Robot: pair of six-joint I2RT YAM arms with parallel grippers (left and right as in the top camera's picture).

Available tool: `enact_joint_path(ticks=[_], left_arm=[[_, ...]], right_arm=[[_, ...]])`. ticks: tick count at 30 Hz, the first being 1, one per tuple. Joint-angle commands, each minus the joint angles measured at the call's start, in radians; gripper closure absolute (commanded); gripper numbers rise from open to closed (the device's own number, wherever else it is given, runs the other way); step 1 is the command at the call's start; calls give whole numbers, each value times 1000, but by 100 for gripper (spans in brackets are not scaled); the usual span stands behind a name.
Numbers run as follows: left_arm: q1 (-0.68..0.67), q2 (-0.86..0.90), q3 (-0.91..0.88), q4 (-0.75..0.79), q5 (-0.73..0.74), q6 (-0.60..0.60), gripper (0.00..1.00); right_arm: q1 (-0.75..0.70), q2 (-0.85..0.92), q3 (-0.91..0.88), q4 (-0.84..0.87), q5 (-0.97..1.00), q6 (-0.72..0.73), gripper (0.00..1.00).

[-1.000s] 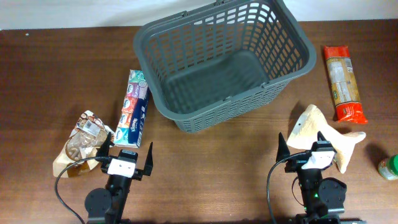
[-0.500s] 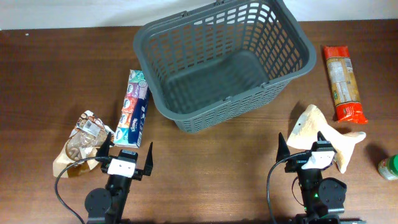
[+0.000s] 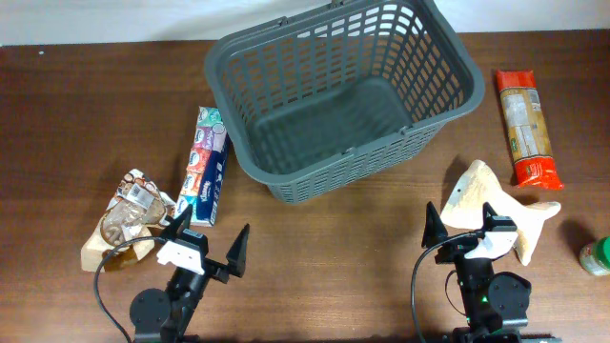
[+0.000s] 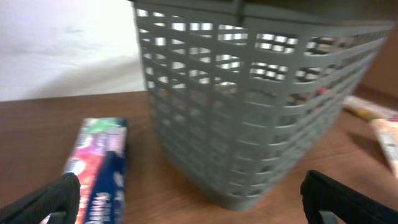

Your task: Pack container

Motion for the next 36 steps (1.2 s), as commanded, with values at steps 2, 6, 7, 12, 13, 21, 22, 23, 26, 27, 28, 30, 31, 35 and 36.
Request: enact_joint_path(ticks=[2, 6, 7, 12, 13, 21, 22, 23, 26, 27, 28, 30, 31, 35, 36], left_arm=[[6, -8, -8, 3, 118, -66, 1], [6, -8, -8, 2, 177, -66, 1], [6, -8, -8, 2, 202, -66, 1], [6, -8, -8, -6, 428, -68, 1], [6, -8, -8, -6, 470, -86, 1], [6, -8, 52, 34, 598, -239, 1], [6, -8, 76, 33, 591, -238, 1], [6, -8, 106, 30, 579, -238, 1], [6, -1, 210, -72, 469, -238, 1], [6, 3, 247, -123, 415, -238, 1], [6, 5, 281, -163, 369, -238, 1], [6, 5, 335, -132, 344, -238, 1], [6, 5, 344, -100, 346, -239, 1], [6, 7, 357, 98, 412, -247, 1], [6, 11, 360, 148, 431, -262, 1]], right_arm=[[10, -8, -5, -4, -25, 31, 1], [10, -7, -5, 2, -108, 71, 1], [10, -7, -5, 7, -127, 101, 1], [10, -6, -5, 17, -254, 242, 1], [10, -6, -4, 20, -264, 276, 1], [9, -6, 138, -68, -376, 304, 1], [8, -5, 174, -100, -374, 286, 1], [8, 0, 231, -157, -357, 263, 1], [8, 42, 412, -336, -245, 214, 1], [8, 72, 493, -404, -203, 194, 1], [8, 107, 576, -475, -179, 167, 1], [10, 216, 792, -637, -174, 108, 1], [10, 254, 867, -696, -182, 99, 1], [10, 382, 1130, -879, -233, 100, 1], [10, 401, 1179, -895, -247, 100, 1]])
